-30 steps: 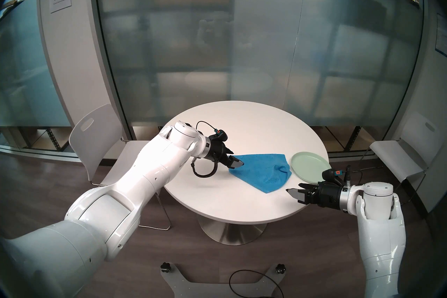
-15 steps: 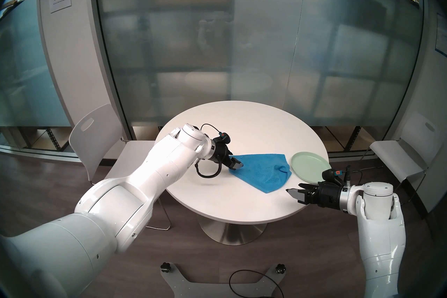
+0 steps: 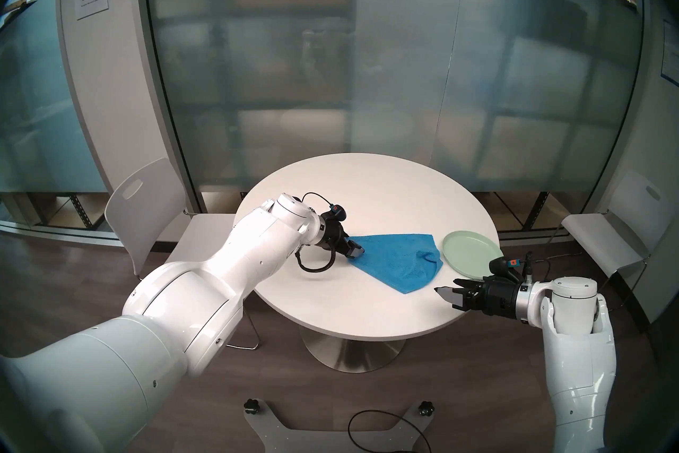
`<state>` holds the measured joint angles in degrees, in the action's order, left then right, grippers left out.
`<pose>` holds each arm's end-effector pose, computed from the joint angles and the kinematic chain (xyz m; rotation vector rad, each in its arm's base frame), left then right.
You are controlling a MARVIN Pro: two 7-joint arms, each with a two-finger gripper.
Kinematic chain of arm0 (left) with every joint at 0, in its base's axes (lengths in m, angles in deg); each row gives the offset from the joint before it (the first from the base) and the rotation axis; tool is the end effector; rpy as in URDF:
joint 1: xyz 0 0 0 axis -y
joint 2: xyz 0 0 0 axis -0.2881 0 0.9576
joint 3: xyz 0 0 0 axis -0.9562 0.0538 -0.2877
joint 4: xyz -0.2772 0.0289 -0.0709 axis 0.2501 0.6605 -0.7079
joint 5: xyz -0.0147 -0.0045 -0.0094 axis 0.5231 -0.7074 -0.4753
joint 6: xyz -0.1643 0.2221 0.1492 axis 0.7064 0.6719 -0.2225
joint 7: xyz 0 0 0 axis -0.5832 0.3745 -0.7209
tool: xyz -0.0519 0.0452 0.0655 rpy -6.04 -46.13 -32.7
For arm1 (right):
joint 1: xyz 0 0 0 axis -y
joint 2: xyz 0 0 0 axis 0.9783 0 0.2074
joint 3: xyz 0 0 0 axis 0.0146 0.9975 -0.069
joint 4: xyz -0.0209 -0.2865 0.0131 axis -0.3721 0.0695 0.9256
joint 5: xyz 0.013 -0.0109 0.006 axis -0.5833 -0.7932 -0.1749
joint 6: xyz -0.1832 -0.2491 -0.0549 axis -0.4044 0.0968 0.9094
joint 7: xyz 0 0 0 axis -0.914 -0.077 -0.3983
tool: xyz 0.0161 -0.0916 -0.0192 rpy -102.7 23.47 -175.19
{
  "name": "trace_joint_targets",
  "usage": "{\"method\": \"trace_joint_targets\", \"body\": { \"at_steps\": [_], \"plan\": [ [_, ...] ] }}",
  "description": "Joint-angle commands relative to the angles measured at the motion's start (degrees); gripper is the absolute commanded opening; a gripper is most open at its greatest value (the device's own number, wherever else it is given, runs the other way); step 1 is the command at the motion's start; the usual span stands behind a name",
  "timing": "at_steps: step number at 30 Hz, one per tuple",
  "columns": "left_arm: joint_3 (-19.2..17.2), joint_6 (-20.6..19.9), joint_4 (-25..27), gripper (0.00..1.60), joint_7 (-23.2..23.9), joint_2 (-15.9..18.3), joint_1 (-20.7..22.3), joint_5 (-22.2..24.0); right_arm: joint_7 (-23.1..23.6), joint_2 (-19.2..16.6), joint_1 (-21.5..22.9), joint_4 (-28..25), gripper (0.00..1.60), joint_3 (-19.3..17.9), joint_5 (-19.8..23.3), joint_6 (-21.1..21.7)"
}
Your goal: Fold the napkin in half twice and place it beside the plate
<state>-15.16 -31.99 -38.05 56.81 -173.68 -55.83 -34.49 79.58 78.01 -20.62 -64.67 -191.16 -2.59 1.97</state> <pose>0.5643 -0.1119 -0.3272 2.2568 -1.0924 0.9722 0.3350 -0.1264 -0.2882 -2.3534 -0.4176 -1.1396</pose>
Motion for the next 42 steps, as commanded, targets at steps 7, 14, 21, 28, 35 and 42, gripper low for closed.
{"method": "trace_joint_targets", "body": {
  "at_steps": [7, 14, 21, 28, 35, 42],
  "plan": [
    [-1.21, 3.44, -5.75, 1.53, -0.01, -2.3, 5.02, 0.75, 0.04, 0.03, 0.63, -0.89, 1.6, 0.0, 0.06, 0.0],
    [-1.12, 5.16, -10.41, 1.47, -1.49, -3.53, 6.85, 0.34, 0.11, 0.07, 0.65, -0.88, 1.6, -0.03, -0.02, -0.01],
    [-1.05, 6.14, -12.72, 1.51, -2.42, -4.44, 7.97, 0.26, 0.16, 0.1, 0.67, -0.87, 1.6, -0.05, -0.08, -0.02],
    [-0.57, 6.88, -14.86, 1.53, -3.24, -5.39, 9.07, -0.18, 0.21, 0.14, 0.68, -0.87, 1.6, -0.08, -0.14, -0.02],
    [0.01, 7.7, -16.79, 1.36, -4.08, -6.34, 9.44, -0.64, 0.25, 0.18, 0.69, -0.89, 1.6, -0.1, -0.21, 0.0],
    [0.16, 8.33, -18.23, 1.34, -4.91, -6.97, 9.68, -0.97, 0.29, 0.21, 0.71, -0.89, 1.6, -0.12, -0.27, 0.0]
  ]
}}
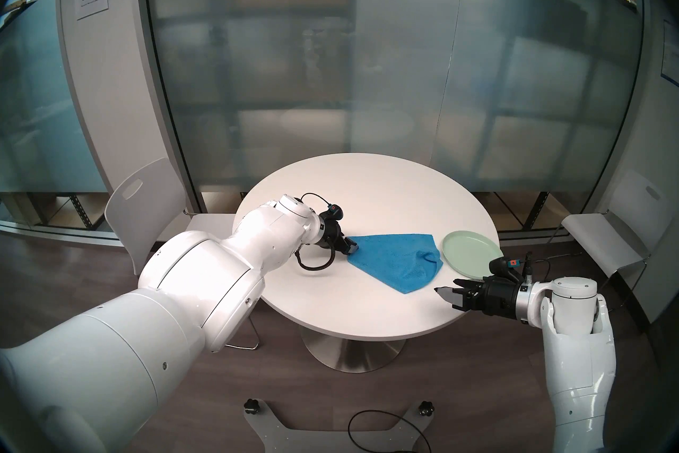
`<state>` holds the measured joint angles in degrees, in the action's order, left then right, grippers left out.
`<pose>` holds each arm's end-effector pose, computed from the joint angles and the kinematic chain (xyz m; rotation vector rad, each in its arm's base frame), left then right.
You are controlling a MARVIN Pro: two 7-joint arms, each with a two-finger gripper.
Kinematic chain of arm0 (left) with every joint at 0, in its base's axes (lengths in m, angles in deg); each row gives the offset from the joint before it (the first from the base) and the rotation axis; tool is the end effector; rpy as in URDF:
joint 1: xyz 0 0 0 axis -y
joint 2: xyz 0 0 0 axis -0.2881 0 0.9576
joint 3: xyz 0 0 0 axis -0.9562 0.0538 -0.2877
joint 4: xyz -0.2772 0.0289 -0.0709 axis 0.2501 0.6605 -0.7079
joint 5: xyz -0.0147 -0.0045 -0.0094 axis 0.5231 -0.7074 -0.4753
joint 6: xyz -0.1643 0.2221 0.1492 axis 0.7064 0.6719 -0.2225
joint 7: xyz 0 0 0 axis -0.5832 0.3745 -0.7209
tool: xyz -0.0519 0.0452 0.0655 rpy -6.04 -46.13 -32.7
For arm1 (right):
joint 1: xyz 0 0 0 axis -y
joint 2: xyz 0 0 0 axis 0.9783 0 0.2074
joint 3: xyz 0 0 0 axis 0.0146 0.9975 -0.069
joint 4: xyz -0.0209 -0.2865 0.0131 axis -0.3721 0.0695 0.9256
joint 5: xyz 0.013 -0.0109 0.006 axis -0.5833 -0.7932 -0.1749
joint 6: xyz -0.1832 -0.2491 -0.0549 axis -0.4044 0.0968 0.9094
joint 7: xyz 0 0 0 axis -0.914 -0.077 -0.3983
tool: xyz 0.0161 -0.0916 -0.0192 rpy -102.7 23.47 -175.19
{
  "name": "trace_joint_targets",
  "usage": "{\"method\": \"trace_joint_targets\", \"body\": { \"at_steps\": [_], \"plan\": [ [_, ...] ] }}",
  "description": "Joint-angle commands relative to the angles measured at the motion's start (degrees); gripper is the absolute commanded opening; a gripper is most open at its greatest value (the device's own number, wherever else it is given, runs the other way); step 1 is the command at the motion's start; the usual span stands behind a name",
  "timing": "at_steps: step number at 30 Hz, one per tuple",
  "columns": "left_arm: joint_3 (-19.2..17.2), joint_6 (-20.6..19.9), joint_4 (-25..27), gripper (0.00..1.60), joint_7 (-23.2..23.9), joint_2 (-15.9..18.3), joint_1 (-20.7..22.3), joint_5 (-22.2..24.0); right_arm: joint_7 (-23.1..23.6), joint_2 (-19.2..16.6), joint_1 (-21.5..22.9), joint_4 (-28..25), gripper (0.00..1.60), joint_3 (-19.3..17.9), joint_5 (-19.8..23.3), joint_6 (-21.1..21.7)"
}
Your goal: Fold the napkin in half twice and place it beside the plate
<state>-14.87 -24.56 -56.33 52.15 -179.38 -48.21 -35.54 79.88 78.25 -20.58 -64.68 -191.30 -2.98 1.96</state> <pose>0.5766 -0.1109 -0.3375 2.3485 -1.0795 1.0059 0.3348 -0.1263 -0.2885 -2.3532 -0.4174 -1.1389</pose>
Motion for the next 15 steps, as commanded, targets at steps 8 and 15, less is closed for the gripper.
{"method": "trace_joint_targets", "body": {
  "at_steps": [8, 15],
  "plan": [
    [-0.21, 1.54, -0.92, 1.23, 0.06, -1.41, 2.13, 0.02, 0.03, 0.01, 0.67, -0.91, 1.6, 0.0, 0.06, 0.02],
    [-0.07, 2.17, -1.49, 0.92, 1.22, -1.49, 1.88, -0.08, 0.06, 0.05, 0.68, -0.92, 1.6, -0.03, 0.0, 0.03]
  ]
}}
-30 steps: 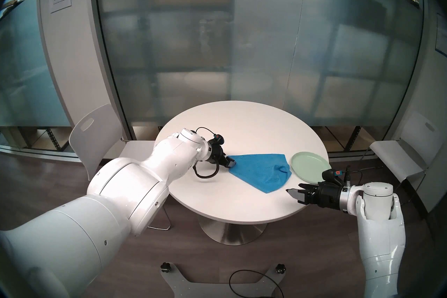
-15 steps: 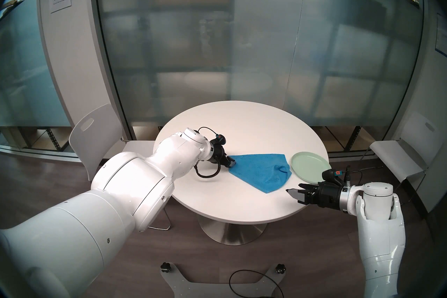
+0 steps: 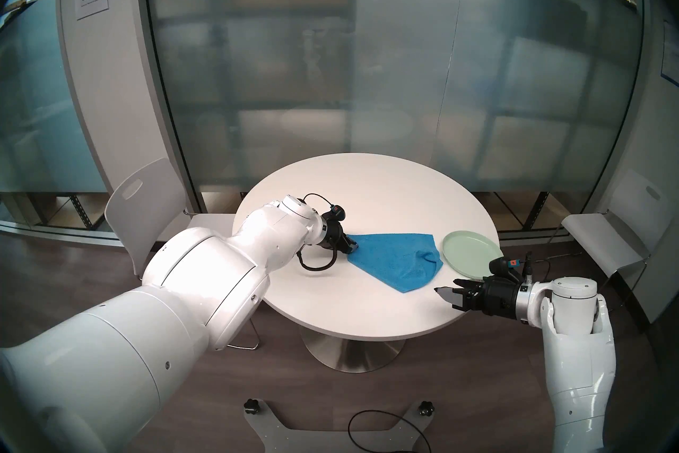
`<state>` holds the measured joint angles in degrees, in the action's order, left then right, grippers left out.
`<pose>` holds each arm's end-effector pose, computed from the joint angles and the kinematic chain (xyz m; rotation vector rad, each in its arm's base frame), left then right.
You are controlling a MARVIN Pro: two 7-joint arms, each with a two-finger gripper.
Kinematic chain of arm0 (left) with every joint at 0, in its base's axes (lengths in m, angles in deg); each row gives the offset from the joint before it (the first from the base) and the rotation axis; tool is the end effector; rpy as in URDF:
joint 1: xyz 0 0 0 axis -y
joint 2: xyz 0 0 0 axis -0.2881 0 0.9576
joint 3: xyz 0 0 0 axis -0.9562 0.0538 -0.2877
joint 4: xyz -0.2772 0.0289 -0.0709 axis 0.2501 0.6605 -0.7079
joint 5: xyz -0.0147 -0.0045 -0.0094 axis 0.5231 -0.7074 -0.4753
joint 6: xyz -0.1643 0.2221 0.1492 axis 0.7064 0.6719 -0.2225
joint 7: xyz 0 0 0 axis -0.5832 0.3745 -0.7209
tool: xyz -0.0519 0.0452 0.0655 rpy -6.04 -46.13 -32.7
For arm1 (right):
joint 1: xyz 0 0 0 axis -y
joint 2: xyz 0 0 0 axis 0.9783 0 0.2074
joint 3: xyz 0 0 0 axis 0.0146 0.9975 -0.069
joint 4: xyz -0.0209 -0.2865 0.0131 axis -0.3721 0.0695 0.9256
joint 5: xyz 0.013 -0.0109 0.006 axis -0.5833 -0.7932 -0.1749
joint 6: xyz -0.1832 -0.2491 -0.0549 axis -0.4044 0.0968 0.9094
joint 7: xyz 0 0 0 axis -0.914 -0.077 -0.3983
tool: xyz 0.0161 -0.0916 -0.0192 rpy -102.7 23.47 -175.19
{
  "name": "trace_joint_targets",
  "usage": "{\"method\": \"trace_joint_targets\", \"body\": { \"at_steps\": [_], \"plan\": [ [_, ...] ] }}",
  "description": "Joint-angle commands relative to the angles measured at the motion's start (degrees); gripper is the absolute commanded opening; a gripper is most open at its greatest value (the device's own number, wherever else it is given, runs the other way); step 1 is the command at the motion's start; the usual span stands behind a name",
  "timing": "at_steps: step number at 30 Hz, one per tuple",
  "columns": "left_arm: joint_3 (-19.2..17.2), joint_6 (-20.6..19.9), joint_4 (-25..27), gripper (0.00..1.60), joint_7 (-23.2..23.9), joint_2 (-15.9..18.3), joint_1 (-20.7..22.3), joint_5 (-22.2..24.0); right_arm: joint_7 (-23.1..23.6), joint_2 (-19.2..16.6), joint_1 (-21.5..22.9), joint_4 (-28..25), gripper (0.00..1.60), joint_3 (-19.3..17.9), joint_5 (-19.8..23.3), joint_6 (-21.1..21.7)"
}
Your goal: Fold the napkin in half twice and place it beside the plate
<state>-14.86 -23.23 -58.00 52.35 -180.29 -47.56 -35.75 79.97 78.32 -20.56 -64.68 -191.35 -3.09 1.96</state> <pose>0.5756 -0.1163 -0.3376 2.3331 -1.0935 1.0096 0.3347 -0.1263 -0.2885 -2.3531 -0.4171 -1.1388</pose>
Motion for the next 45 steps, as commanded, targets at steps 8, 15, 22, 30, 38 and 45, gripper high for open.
{"method": "trace_joint_targets", "body": {
  "at_steps": [8, 15, 22, 30, 38, 45],
  "plan": [
    [0.08, 1.42, -0.2, 0.76, 2.03, -0.56, 1.03, -0.01, 0.02, 0.02, 0.67, -0.94, 1.6, 0.0, 0.04, 0.04],
    [-0.09, 2.52, 0.34, 0.68, 4.43, 0.19, 1.29, 0.15, 0.07, 0.05, 0.69, -0.93, 1.6, -0.03, -0.03, 0.04],
    [-0.32, 3.69, 1.46, 0.04, 7.26, 0.82, 2.28, 0.38, 0.13, 0.07, 0.7, -0.89, 1.6, -0.04, -0.07, 0.0],
    [-0.39, 5.46, 3.53, 0.0, 11.3, 1.69, 3.04, 0.31, 0.2, 0.1, 0.72, -0.86, 1.6, -0.07, -0.13, -0.03],
    [0.42, 5.62, 6.1, 0.0, 15.97, 3.52, 1.94, -0.44, 0.26, 0.13, 0.74, -0.86, 1.6, -0.09, -0.2, -0.03],
    [1.73, 4.13, 7.98, 0.0, 19.2, 4.99, -1.47, -1.01, 0.32, 0.16, 0.75, -0.85, 1.6, -0.12, -0.26, -0.04]
  ]
}}
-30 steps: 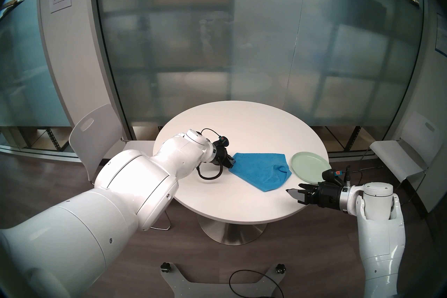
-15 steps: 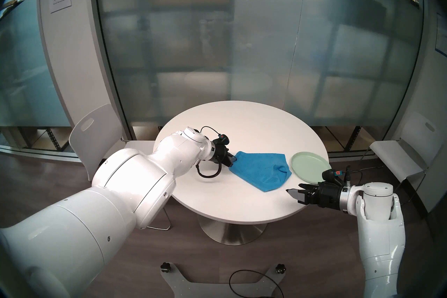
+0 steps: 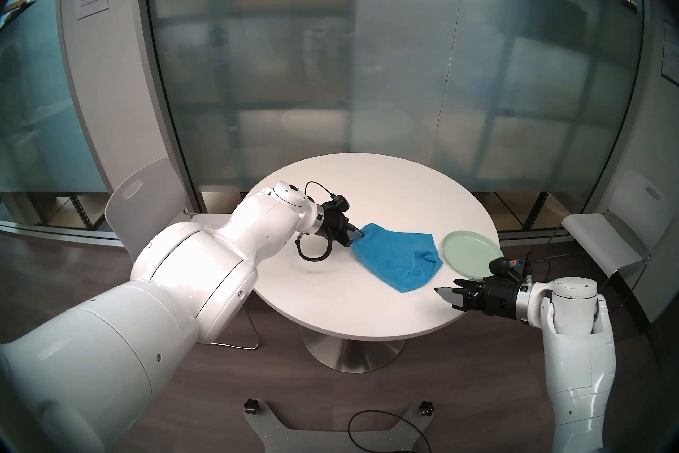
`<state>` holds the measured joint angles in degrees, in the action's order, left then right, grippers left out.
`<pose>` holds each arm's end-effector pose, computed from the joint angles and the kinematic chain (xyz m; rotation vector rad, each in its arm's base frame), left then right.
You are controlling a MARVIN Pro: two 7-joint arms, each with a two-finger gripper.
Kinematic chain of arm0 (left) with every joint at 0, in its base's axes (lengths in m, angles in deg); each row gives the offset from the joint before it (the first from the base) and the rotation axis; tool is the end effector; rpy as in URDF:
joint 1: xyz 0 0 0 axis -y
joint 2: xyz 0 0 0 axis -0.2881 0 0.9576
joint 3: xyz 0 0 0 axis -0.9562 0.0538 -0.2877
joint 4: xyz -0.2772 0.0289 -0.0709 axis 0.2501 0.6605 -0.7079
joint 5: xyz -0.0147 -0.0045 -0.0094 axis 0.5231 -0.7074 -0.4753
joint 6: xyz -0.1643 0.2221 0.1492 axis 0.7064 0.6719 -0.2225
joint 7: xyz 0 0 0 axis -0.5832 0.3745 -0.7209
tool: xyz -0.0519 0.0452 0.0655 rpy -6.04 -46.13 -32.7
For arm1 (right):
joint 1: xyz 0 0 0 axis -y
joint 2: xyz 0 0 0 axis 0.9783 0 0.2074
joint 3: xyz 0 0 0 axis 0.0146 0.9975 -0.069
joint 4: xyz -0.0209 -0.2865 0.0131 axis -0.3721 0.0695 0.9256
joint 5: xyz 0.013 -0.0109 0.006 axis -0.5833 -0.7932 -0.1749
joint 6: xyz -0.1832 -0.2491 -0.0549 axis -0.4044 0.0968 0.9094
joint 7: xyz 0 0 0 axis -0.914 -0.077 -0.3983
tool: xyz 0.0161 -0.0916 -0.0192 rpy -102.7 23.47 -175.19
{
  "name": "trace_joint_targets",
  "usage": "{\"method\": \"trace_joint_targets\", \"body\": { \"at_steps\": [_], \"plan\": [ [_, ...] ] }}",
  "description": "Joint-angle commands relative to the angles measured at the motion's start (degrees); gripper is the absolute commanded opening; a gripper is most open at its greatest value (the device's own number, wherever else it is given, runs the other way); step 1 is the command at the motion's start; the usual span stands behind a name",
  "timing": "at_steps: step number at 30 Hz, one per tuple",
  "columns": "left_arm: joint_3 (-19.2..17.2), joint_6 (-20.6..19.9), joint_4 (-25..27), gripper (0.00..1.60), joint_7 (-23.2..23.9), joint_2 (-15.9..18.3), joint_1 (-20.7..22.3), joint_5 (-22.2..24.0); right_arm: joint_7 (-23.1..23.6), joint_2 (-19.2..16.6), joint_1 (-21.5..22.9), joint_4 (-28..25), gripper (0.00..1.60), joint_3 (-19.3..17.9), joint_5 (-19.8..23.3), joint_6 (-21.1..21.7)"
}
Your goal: Fold the napkin in half twice and place it beside the plate
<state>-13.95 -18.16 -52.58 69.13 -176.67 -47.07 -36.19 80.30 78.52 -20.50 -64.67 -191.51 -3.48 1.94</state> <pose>0.5725 -0.1117 -0.3043 2.0332 -1.2771 0.9576 0.3346 -0.1264 -0.2886 -2.3531 -0.4173 -1.1383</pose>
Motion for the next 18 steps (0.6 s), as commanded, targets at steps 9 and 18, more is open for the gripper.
{"method": "trace_joint_targets", "body": {
  "at_steps": [9, 18],
  "plan": [
    [1.05, -1.28, 7.33, 0.0, 5.1, 3.91, -4.51, -0.42, 0.08, 0.0, 0.71, -0.81, 1.6, 0.02, 0.05, -0.06],
    [0.13, -2.17, 13.87, 0.0, 5.94, 7.79, -6.74, -0.03, 0.17, 0.02, 0.73, -0.76, 1.6, -0.01, -0.02, -0.09]
  ]
}}
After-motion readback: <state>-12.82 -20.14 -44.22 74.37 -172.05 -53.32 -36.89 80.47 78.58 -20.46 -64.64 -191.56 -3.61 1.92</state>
